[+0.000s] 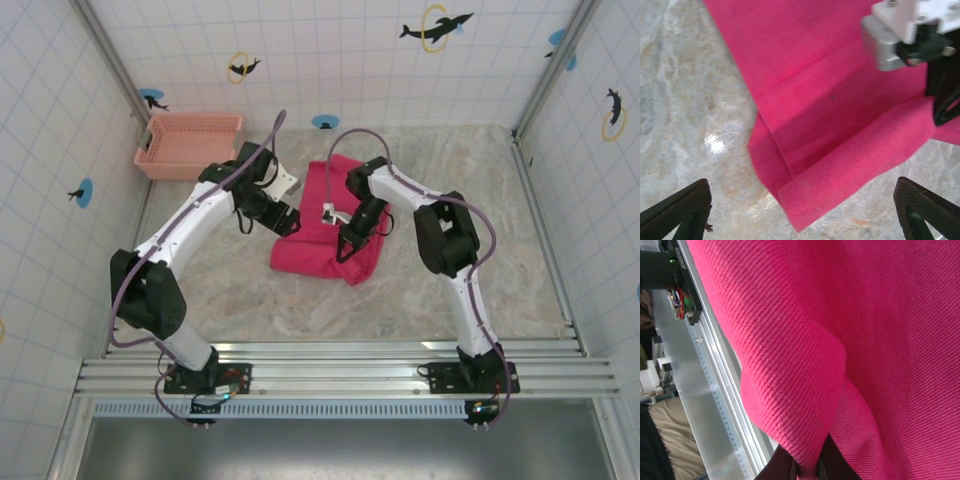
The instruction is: Roll up the long pants
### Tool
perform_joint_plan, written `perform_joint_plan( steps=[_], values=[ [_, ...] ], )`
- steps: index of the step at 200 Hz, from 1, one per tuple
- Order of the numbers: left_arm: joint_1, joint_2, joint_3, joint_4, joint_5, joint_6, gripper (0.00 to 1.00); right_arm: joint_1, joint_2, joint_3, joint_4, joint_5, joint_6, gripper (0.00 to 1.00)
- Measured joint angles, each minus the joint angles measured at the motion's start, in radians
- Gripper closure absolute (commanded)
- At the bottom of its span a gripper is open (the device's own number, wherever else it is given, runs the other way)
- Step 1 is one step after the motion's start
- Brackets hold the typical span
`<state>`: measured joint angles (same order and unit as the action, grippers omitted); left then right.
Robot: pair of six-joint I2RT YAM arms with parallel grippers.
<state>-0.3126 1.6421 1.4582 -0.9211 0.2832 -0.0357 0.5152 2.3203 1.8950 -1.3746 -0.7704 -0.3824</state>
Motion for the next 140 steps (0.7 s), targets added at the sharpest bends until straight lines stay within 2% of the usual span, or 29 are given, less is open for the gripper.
perform_joint_plan(
  steps=[20, 46, 54, 91, 140],
  values=[
    [-0.040, 0.000, -0.005, -0.002, 0.019, -0.016, 0.26, -0.016, 0.011, 0.002, -0.011, -0.018, -0.005, 0.95],
    [-0.089, 0.002, -0.037, -0.005, 0.032, -0.036, 0.62, -0.032, 0.021, 0.015, -0.026, -0.024, -0.009, 0.95],
    [-0.100, 0.003, -0.052, -0.003, 0.037, -0.040, 0.70, -0.035, 0.023, 0.018, -0.030, -0.026, -0.010, 0.95],
    [-0.108, 0.046, -0.098, 0.010, 0.041, -0.051, 0.71, -0.037, 0.040, 0.031, -0.041, -0.037, -0.011, 0.95],
    [-0.108, 0.242, -0.067, 0.025, 0.027, -0.069, 0.70, -0.037, 0.045, 0.031, -0.044, -0.051, -0.011, 0.91]
  ],
)
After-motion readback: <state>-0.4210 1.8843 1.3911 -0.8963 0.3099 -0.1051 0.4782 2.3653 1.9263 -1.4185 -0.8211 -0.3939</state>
